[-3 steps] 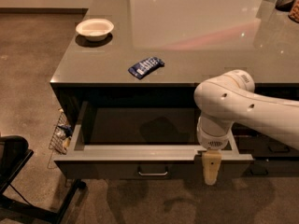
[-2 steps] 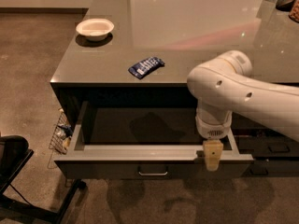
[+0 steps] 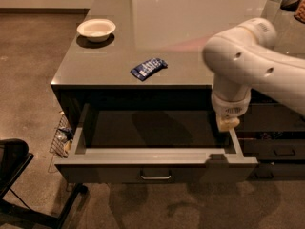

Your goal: Open top drawer

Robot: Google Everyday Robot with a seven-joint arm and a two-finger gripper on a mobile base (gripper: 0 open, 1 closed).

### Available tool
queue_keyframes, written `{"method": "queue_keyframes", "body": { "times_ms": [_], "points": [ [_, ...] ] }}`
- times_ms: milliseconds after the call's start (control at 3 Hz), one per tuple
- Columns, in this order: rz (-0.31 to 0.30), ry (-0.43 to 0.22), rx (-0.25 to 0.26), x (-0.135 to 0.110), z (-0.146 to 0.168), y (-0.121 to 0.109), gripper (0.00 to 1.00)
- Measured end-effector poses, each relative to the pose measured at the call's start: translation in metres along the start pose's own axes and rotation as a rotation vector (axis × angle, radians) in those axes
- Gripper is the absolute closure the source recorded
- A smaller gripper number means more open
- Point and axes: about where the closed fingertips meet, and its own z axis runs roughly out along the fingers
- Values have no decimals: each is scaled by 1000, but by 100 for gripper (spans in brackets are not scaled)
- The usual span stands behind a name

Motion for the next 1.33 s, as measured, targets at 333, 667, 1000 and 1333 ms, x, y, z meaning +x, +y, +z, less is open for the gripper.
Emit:
{"method": "queue_keyframes", "body": {
  "times_ms": [333,667,1000,1333],
  "points": [
    [11,-128,54,16,16,-30,87],
    [43,-293,80,23,49,-51,100],
    [54,-376,78,11,73,-63,100],
    [55,-379,74,9,77,-63,100]
  ]
}}
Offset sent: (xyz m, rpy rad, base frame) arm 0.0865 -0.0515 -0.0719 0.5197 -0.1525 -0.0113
